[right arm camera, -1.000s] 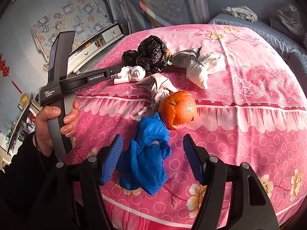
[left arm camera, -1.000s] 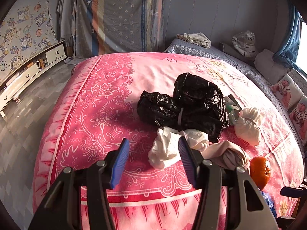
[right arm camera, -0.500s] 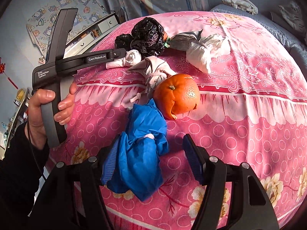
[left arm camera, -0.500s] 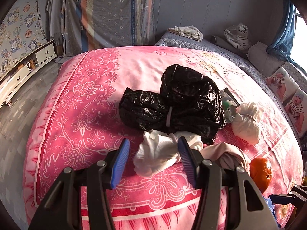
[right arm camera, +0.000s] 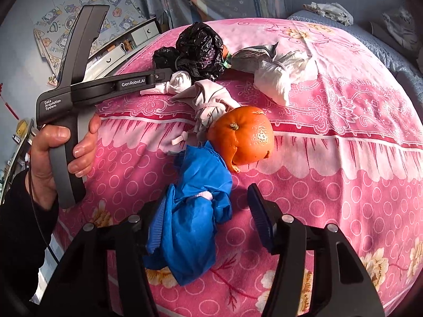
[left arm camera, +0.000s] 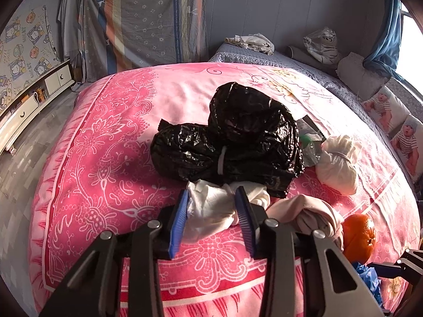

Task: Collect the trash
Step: 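Grasp the blue crumpled item with the right tool while the left tool grasps the white cloth, then carry the blue item and white cloth off the bed to the bin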

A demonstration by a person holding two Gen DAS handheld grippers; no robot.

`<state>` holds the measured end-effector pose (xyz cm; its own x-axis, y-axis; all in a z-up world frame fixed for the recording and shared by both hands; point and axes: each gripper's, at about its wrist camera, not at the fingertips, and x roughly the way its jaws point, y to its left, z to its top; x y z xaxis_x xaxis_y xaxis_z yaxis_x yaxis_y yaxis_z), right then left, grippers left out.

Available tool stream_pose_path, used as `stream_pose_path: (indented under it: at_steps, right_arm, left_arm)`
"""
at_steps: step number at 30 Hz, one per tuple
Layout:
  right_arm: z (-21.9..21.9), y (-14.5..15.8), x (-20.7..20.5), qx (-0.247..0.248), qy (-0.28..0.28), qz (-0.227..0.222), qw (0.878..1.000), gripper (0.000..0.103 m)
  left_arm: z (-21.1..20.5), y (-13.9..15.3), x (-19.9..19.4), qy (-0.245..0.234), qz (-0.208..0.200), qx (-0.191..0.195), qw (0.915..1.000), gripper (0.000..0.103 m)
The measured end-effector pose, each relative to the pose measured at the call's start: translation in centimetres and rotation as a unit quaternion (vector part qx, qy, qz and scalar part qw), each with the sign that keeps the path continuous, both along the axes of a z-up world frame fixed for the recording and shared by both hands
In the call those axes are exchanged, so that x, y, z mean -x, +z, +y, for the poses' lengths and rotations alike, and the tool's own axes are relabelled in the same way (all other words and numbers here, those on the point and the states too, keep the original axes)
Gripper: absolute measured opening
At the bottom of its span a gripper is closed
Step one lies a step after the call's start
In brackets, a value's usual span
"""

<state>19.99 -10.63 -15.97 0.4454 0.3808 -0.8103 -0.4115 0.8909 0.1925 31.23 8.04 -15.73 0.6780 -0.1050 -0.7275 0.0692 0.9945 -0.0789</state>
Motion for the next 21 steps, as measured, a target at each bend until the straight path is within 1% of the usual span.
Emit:
stream_pose_path:
  at_steps: [1, 2, 3, 6, 9, 11, 13, 18, 21]
  right_arm:
    - [0.0, 0.0, 0.0, 0.0, 0.001, 0.001, 1.0, 0.044]
    - [0.0, -0.1, 0.0, 0.001, 0.002, 0.002, 1.0, 0.038]
    - [-0.1, -0.1, 0.0, 0.002, 0.003, 0.001, 1.0, 0.036]
    - [0.0, -0.1, 0.0, 0.0, 0.006, -0.001, 1.0, 0.028]
    - [0.0, 0.0, 0.2, 0.002, 0.01, -0.007, 1.0, 0.024]
    - [-0.2, 0.2, 0.4, -0.001, 0.01, -0.009, 1.0, 0.023]
    - [-0.4, 0.6, 0.6, -0.002, 0.007, -0.016, 1.0, 0.023]
    - [-1.5, 2.1, 1.3, -0.016, -0.005, -0.033, 0.999, 0.022]
    - [-2.0, 2.9, 1.6, -0.025, -0.01, -0.04, 0.999, 0.022]
  left_arm:
    - [0.0, 0.1, 0.1, 0.001, -0.002, 0.0, 1.0, 0.03]
    - [0.0, 0.2, 0.2, 0.003, -0.003, -0.002, 1.0, 0.027]
    - [0.1, 0.2, 0.3, 0.007, -0.005, -0.003, 1.0, 0.02]
    - [0.2, 0.4, 0.3, 0.009, -0.006, 0.001, 0.9999, 0.017]
    - [0.1, 0.7, 0.6, 0.009, -0.012, -0.001, 0.9999, 0.015]
    - [0.1, 1.0, 0.8, 0.006, -0.017, -0.006, 0.9998, 0.01]
    - [0.0, 1.3, 1.1, 0.004, -0.022, -0.009, 0.9997, 0.009]
    - [-0.1, 1.9, 1.9, 0.0, -0.03, -0.005, 0.9995, 0.008]
    - [0.1, 2.6, 2.5, 0.001, -0.035, 0.006, 0.9994, 0.007]
